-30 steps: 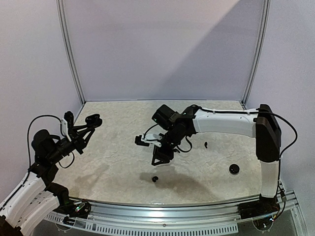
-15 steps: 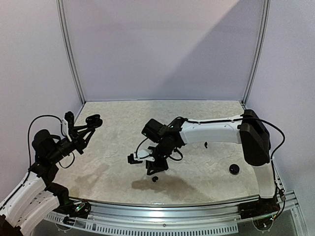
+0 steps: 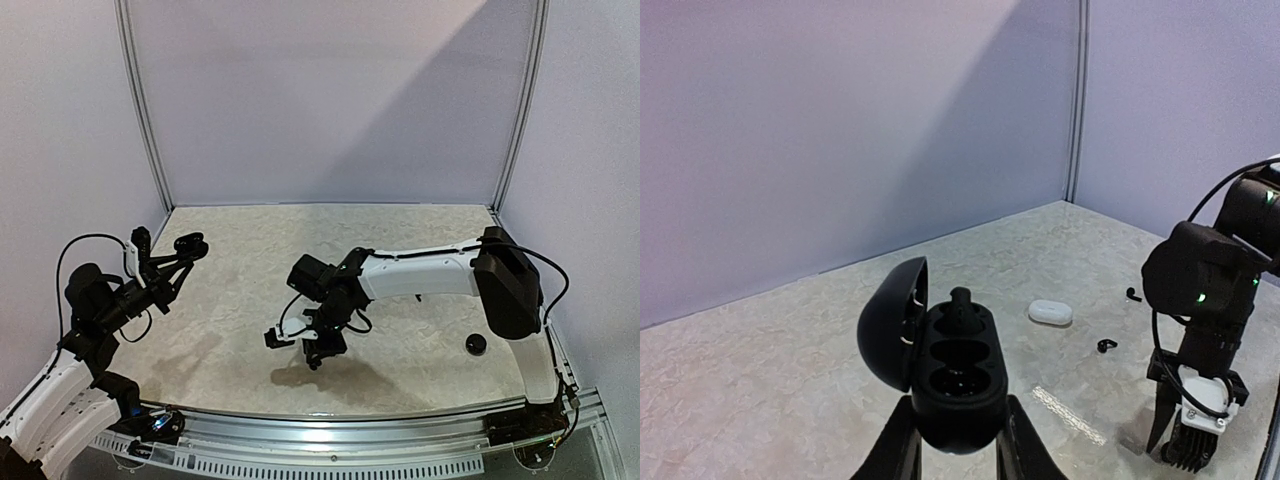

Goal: Insert the wireless bluetooth earbuds into the charging case

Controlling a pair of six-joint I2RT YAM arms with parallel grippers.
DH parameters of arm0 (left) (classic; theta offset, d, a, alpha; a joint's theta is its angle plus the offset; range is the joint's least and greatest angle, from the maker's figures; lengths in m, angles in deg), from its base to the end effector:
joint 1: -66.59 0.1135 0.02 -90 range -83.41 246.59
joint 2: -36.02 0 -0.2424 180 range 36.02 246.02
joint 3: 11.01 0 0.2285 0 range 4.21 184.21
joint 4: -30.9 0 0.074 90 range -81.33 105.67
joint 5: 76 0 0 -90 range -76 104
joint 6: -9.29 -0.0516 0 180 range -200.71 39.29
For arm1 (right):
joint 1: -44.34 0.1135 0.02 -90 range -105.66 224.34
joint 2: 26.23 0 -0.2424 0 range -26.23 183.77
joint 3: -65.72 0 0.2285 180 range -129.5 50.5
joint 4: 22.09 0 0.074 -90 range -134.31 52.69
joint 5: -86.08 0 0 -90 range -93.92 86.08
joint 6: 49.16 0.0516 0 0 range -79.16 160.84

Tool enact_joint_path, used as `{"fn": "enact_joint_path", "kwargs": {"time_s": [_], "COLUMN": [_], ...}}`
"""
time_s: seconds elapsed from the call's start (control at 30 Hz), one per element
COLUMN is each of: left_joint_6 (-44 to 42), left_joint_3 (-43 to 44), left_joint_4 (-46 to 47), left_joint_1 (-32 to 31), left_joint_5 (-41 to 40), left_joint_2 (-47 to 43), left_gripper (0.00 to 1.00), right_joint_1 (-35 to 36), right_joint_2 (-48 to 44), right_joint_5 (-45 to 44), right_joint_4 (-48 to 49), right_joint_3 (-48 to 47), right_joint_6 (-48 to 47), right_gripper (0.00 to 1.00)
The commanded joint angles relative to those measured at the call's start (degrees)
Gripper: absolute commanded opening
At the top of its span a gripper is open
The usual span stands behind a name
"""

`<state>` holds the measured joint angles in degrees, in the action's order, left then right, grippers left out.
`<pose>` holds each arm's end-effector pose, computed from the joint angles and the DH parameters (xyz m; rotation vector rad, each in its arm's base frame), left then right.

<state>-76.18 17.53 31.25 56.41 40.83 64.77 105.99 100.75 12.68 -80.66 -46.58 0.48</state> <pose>0.1495 -0.0505 0.2295 0.4475 1.5330 -0.5667 0.1876 0.3788 0.1310 -2.2681 1.7571 0.4893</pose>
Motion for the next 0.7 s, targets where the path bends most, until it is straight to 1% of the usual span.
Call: {"fn": "enact_joint_path", "kwargs": {"time_s": [0.0, 0.53, 0.67], "left_joint_6": [-0.23, -0.39, -0.44], "left_joint_3": [-0.58, -0.58, -0.58], "left_joint_4": [1.05, 0.72, 0.66], "left_joint_1": [0.59, 0.62, 0.61], "left_joint_5": [0.86, 0.86, 0.85], "left_joint_2": [-0.19, -0.32, -0.44], "left_gripper": [0.0, 0.0, 0.0], "right_joint_1": [-0.34, -0.34, -0.34], "right_joint_2": [-0.21, -3.49, -3.42], "right_joint_5": [-1.01, -0.77, -0.07], "right_joint_4": [-1.97, -3.38, -3.65], "right_joint_3": [1.21, 4.44, 4.53], "right_joint_6": [0.39, 1.33, 1.51], "right_gripper": [0.25, 0.26, 0.2]}}
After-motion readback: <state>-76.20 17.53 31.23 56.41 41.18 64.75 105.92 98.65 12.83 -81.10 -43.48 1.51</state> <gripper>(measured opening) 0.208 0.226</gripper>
